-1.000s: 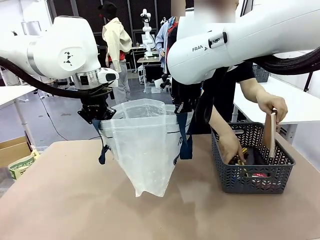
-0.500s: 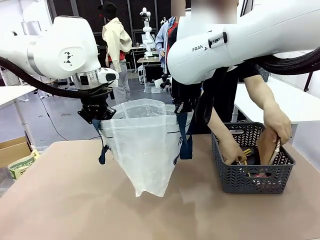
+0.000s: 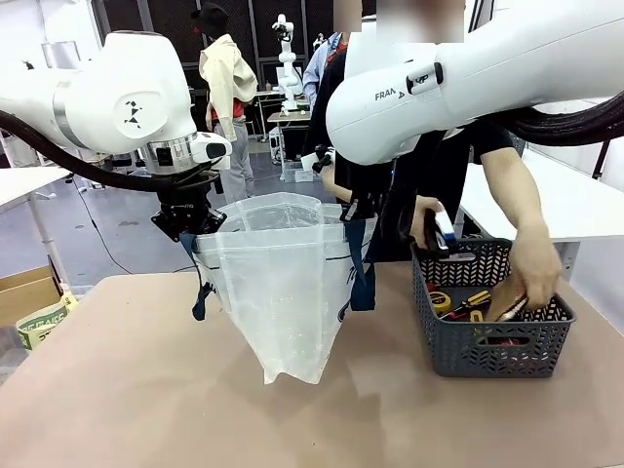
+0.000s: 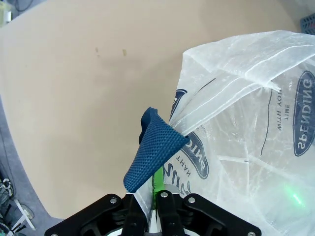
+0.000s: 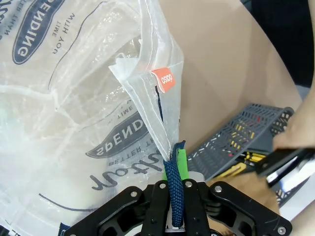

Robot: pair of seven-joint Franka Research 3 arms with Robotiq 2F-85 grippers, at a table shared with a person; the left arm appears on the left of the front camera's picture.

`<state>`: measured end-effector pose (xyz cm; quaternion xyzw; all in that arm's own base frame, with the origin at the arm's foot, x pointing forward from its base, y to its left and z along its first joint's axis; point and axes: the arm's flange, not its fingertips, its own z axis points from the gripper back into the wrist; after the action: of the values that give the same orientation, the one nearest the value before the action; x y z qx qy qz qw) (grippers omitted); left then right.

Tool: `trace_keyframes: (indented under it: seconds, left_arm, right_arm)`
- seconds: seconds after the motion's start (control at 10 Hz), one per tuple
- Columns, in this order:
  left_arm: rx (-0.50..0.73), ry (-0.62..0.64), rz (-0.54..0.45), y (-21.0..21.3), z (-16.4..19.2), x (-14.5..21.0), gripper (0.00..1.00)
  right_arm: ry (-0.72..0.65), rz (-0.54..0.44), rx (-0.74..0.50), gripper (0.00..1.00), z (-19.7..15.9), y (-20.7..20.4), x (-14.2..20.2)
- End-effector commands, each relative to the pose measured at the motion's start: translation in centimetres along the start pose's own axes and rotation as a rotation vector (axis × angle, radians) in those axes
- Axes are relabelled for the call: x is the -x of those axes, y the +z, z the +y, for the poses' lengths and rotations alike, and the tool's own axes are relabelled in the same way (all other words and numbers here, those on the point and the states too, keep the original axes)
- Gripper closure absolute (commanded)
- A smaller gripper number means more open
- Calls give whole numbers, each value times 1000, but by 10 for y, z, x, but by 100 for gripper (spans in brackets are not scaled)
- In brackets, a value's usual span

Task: Transfer purchased items from the store into the shopping bag.
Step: Move the Reusable shopping bag to the right side of the table.

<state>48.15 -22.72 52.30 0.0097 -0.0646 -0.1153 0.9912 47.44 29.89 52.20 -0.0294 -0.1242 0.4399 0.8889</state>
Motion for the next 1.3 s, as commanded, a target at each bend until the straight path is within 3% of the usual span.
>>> trace_keyframes:
  seconds: [0.0,0.6,1.2]
  left_arm:
    - [-12,2,3,3,3,2,100]
    - [0,0,0,0,0,0,100]
    - [-5,-152,-13,-12,-16,-9,100]
  right_arm:
    - [-8,11,-2,100,-2,2,1]
    - [16,-3,-2,100,-1,-1,1]
    - [9,26,10,100,-3,-1,7]
